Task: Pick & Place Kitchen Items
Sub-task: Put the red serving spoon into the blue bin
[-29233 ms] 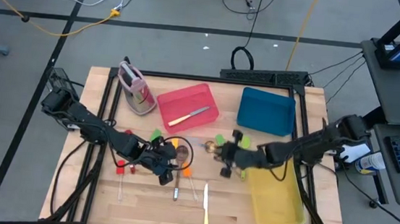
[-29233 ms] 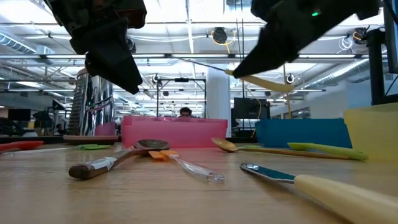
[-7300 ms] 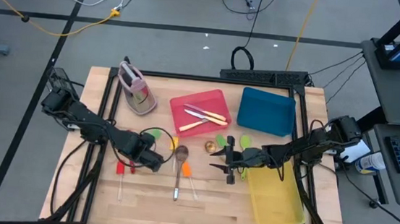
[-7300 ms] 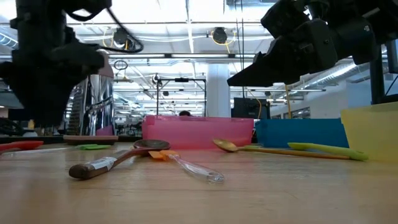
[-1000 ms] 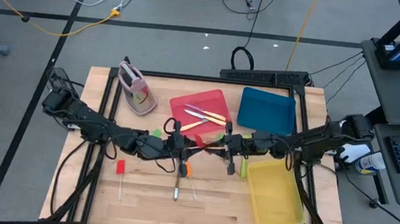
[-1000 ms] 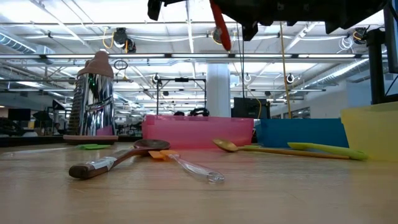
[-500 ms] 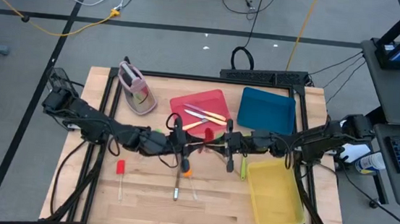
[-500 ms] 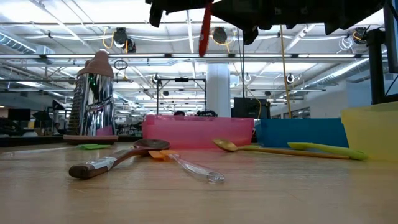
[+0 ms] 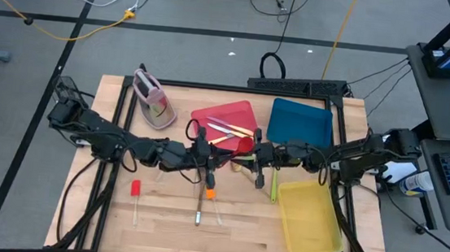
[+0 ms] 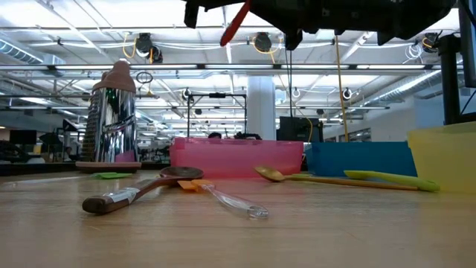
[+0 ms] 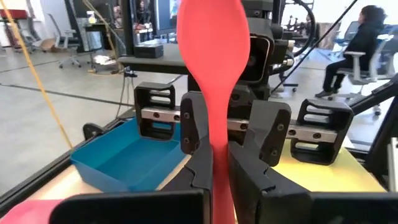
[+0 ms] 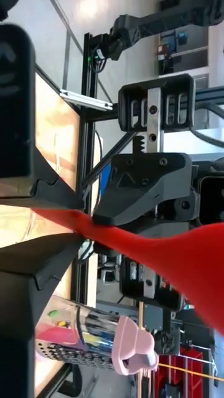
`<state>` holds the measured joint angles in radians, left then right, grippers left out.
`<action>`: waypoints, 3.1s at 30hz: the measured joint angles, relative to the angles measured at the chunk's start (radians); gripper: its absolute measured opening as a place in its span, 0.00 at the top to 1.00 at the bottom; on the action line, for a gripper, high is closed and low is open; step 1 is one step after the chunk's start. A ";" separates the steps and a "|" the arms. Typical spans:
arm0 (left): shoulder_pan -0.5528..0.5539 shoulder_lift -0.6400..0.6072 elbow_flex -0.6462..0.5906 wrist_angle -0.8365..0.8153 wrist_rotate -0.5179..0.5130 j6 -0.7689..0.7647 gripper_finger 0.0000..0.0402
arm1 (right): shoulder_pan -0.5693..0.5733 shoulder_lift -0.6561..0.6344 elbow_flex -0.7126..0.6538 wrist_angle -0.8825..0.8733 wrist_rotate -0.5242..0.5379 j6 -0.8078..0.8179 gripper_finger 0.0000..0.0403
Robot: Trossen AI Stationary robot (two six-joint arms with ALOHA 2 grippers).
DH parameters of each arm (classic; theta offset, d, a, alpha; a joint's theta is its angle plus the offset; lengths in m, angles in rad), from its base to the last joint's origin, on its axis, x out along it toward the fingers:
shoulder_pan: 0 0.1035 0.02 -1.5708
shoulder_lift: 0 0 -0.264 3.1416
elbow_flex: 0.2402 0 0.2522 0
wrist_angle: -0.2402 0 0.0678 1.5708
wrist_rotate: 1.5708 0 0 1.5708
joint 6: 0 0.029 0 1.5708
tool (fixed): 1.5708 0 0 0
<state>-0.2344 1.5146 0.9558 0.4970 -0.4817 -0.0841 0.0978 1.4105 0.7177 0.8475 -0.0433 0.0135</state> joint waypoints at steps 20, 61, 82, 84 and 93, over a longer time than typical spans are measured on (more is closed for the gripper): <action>0.027 0.044 0.001 0.115 0.081 0.083 0.94 | -0.020 -0.001 0.000 0.043 -0.011 -0.023 0.92; 0.011 0.044 0.002 -0.130 -0.043 -0.034 0.67 | -0.478 -0.392 0.001 -1.314 0.591 0.108 0.90; 0.010 0.043 0.002 -0.139 -0.040 -0.056 0.67 | -0.728 -0.245 -0.226 -1.188 0.470 -0.007 0.89; 0.010 0.043 0.002 -0.140 -0.040 -0.056 0.67 | -0.728 -0.243 -0.227 -1.175 0.428 -0.010 0.89; 0.010 0.043 0.002 -0.176 -0.009 -0.080 0.67 | -0.734 -0.243 -0.229 -1.164 0.357 -0.019 0.86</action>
<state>-0.2249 1.5578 0.9573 0.3212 -0.4911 -0.1646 -0.6361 1.1679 0.4889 -0.3168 0.3141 -0.0059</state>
